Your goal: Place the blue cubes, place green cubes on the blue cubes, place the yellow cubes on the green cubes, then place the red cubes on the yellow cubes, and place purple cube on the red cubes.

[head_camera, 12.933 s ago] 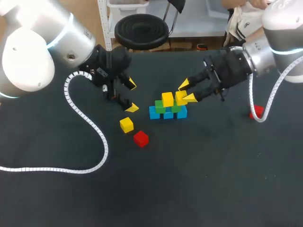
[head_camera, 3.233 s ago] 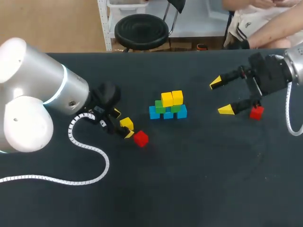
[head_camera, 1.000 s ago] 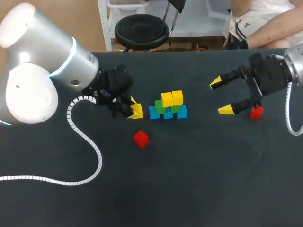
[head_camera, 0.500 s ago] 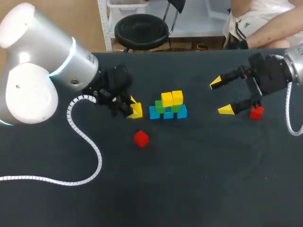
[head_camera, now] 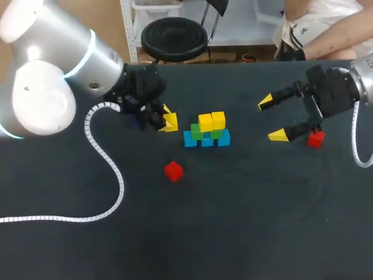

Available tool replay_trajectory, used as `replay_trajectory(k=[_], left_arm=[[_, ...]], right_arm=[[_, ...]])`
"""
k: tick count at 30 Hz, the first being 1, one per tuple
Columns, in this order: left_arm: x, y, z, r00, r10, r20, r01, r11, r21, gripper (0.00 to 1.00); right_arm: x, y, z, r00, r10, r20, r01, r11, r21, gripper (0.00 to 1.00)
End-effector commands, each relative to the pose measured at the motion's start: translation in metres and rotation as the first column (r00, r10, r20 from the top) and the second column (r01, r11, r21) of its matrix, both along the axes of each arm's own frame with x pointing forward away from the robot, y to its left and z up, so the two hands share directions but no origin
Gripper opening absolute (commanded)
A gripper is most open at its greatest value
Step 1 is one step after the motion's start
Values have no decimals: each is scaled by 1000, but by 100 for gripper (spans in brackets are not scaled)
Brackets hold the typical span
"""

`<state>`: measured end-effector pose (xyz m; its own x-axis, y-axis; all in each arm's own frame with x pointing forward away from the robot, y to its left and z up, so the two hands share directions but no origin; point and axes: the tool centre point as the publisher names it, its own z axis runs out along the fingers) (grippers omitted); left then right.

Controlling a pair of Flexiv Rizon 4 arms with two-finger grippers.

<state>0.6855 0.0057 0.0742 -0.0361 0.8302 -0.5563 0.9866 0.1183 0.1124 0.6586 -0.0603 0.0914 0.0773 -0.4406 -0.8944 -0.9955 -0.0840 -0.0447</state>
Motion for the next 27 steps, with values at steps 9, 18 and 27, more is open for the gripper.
replay_trajectory(k=[9,18,27], left_arm=[[7,-19,-1,1000,8,-7,-8,1000,19,0],[1,-26,-2,999,30,-10,-30,1000,9,0],[1,-36,-3,1000,15,-13,-15,1000,4,0]], right_arm=[[0,0,0,1000,0,1,0,1000,1,100],[0,0,0,1000,0,1,0,1000,1,100],[0,0,0,1000,0,1,0,1000,1,100]])
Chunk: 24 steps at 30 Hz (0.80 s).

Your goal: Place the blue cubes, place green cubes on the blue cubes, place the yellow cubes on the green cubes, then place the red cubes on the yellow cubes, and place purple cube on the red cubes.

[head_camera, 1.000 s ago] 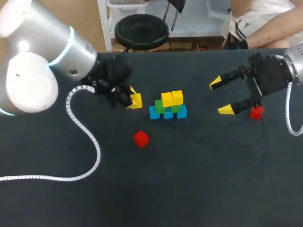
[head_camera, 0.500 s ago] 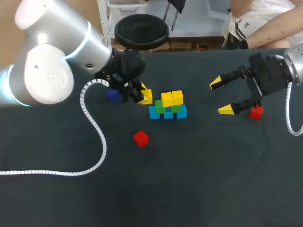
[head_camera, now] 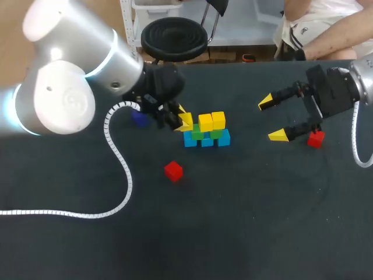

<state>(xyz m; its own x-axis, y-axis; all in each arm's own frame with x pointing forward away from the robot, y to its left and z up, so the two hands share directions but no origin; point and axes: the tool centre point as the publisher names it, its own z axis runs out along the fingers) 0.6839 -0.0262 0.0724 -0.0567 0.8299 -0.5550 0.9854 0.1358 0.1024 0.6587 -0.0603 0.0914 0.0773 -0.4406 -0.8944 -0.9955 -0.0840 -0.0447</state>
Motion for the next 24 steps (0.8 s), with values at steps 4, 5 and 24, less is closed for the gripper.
replay_trajectory(k=[4,5,24], left_arm=[[2,-7,-2,1000,-7,-3,7,1000,2,0],[2,-7,-3,1000,-7,-5,7,1000,2,0],[6,-14,-7,1000,-10,-13,10,1000,5,0]], right_arm=[[0,0,0,1000,0,1,0,1000,1,100],[0,0,0,1000,0,1,0,1000,1,100],[0,0,0,1000,0,1,0,1000,1,100]])
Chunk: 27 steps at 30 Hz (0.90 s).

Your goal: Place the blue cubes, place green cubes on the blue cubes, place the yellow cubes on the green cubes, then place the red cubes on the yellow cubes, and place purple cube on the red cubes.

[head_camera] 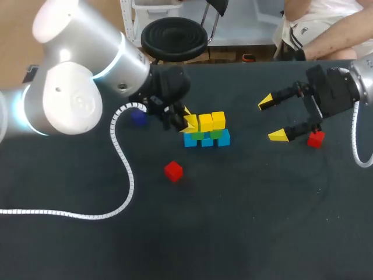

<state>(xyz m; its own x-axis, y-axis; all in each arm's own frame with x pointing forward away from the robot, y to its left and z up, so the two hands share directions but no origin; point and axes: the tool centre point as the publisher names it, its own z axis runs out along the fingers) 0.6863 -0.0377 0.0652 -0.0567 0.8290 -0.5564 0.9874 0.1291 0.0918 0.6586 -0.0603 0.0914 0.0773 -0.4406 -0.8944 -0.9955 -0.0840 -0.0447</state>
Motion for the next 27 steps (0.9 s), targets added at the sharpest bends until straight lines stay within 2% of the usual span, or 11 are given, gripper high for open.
replay_trajectory(k=[1,27], left_arm=[[4,-3,0,1000,-3,-2,3,1000,9,0],[8,-5,-2,1000,-7,-8,7,1000,23,0]], right_arm=[[0,0,0,1000,0,1,0,1000,1,100],[0,0,0,1000,0,1,0,1000,1,100]])
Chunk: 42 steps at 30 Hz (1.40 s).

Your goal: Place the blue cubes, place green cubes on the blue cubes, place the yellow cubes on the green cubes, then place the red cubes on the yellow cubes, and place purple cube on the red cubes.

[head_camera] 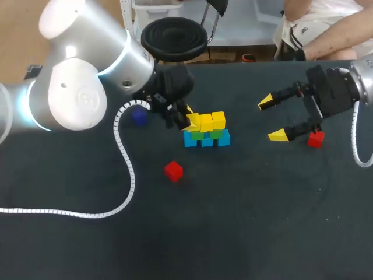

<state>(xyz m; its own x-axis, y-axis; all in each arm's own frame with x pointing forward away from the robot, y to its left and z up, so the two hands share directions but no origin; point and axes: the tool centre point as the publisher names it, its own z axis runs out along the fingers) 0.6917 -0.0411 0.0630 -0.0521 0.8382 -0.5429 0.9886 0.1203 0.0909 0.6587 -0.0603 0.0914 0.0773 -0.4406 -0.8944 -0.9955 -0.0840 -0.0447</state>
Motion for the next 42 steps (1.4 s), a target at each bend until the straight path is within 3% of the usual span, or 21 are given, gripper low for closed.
replay_trajectory(k=[1,42], left_arm=[[2,-2,0,1000,0,-5,0,1000,7,0],[13,-1,-6,1000,13,-11,-13,999,30,0]], right_arm=[[0,0,0,1000,0,1,0,1000,1,100],[0,0,0,1000,0,1,0,1000,1,100]])
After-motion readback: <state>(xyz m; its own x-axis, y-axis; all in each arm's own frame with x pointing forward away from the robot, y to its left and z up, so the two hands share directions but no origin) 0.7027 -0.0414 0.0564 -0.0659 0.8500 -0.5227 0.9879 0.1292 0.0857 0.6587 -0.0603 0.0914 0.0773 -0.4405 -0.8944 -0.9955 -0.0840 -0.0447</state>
